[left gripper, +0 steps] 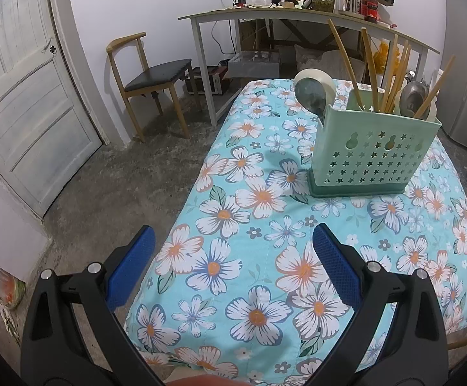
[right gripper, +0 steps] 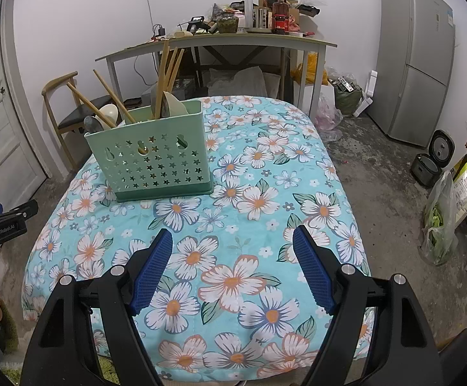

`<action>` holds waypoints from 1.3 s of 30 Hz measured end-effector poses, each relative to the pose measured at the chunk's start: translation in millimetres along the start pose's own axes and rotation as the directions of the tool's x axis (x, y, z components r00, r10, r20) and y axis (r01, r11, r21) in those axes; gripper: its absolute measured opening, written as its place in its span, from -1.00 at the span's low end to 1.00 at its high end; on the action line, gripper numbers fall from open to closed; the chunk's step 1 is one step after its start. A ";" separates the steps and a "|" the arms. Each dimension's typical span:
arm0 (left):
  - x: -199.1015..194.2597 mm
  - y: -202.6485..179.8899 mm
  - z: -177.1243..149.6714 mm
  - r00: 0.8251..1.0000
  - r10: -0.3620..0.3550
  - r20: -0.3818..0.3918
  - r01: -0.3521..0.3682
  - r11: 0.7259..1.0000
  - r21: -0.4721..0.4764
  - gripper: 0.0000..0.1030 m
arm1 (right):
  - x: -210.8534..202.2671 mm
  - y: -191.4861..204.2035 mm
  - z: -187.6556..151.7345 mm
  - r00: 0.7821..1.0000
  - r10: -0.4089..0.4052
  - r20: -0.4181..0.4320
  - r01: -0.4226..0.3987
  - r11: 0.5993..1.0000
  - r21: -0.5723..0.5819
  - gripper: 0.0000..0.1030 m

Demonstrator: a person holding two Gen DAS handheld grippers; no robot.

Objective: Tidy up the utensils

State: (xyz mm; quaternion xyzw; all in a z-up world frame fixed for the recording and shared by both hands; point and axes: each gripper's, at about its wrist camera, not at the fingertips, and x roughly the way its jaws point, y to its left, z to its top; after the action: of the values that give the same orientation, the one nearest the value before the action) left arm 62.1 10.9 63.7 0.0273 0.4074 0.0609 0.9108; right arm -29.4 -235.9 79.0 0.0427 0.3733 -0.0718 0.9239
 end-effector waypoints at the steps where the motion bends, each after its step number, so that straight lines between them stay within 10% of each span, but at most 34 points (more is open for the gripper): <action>1: 0.8 0.1 -0.1 1.000 0.000 -0.002 0.000 1.000 0.000 0.84 | 0.0 -0.1 0.1 1.000 0.000 0.000 0.000 1.000 0.000 0.46; 39: 3.0 -0.8 0.4 1.000 -0.002 -0.012 0.002 1.000 0.005 0.84 | 3.3 0.6 -0.9 1.000 0.001 -0.003 -0.001 1.000 -0.001 0.46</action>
State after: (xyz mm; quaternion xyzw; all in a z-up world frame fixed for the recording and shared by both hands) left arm 64.4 10.6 61.7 0.0286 0.4131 0.0590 0.9083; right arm -27.5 -235.5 76.1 0.0425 0.3749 -0.0709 0.9234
